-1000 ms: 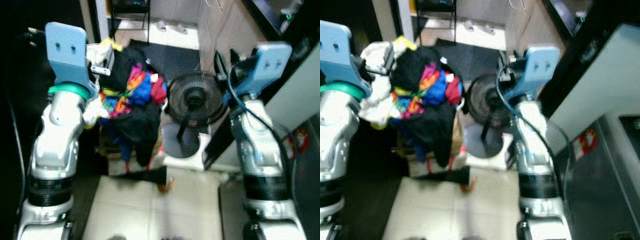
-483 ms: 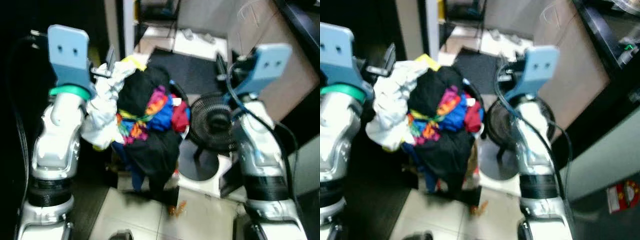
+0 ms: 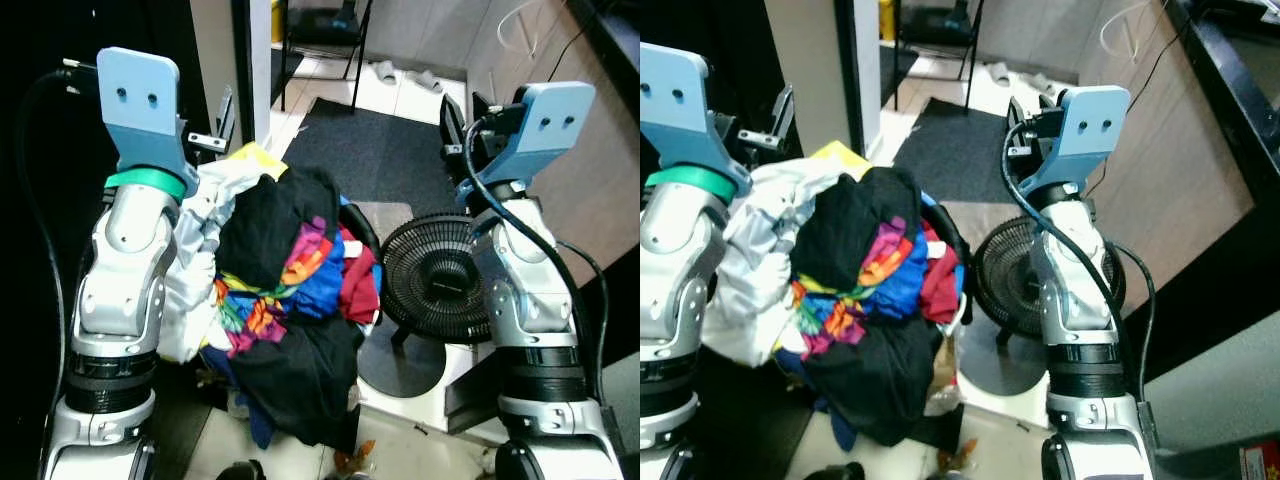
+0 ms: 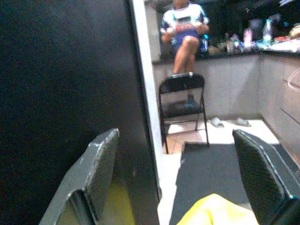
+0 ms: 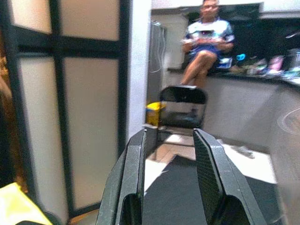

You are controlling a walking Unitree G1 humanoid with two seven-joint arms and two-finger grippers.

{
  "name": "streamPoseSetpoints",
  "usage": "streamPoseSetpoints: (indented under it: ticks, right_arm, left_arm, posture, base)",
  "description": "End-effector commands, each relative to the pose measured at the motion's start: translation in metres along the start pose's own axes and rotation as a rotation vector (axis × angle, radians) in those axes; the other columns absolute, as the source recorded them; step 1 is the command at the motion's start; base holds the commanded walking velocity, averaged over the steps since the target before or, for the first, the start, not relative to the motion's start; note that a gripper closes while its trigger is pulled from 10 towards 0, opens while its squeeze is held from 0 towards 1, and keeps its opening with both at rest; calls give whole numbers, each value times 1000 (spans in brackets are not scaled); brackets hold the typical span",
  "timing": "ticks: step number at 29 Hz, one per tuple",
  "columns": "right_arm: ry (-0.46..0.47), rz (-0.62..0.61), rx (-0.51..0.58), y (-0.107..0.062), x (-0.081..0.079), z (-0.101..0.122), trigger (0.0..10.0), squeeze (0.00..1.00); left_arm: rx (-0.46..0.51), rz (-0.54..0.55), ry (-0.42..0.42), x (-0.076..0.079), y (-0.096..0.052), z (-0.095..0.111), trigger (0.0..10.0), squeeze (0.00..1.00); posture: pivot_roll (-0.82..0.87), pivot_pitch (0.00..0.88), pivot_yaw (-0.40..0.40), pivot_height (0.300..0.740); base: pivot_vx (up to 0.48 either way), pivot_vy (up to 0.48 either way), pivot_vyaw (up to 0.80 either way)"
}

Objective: Clothes washing

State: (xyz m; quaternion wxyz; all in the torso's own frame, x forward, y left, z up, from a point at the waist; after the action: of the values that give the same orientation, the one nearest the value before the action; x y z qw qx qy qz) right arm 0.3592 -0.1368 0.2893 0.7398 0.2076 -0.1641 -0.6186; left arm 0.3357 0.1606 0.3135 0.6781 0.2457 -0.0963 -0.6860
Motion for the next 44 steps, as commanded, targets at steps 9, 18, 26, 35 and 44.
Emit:
streamPoseSetpoints:
  ticks: [9, 18, 26, 35, 44]
  right_arm:
    - [-50, 15, -153, -15, 10, -42, 10000, 0]
    - [-73, -6, -185, -20, 22, -48, 10000, 0]
    - [-74, -12, -194, -21, 24, -54, 10000, 0]
    - [-74, -22, -195, -17, 25, -55, 10000, 0]
    - [-75, -46, -204, -23, 29, -58, 10000, 0]
  left_arm:
    - [-212, -364, -83, 39, -29, -51, 10000, 0]
    - [-471, -502, -58, 30, -42, -73, 10000, 0]
    - [-574, -468, -44, 31, -55, -93, 10000, 0]
    - [-533, -487, -35, 52, -18, -87, 10000, 0]
    - [-557, -500, -14, 59, -9, -95, 10000, 0]
  posture:
    - [48, 51, -33, 740]
    - [37, 50, -32, 740]
    - [47, 57, -39, 740]
    - [46, 59, -32, 740]
    - [41, 78, -17, 740]
  base:
    - [0, 0, 0]
    - [0, 0, 0]
    - [0, 0, 0]
    - [0, 0, 0]
    - [0, 0, 0]
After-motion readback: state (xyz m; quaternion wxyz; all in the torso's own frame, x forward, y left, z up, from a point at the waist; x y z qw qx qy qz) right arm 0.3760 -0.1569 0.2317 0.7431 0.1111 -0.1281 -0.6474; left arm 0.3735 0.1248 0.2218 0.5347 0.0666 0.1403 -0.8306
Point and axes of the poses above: a point about 5 cm out from each wrist's last joint towards the gripper, its own y axis pointing out of the wrist towards the gripper, its own z axis along the axis of the wrist's last joint, x = y × z, the point moved 2 cm from there along y, pointing out of the wrist towards the gripper, and after that the axes turned 1 degree about y, right-handed, at the moved point
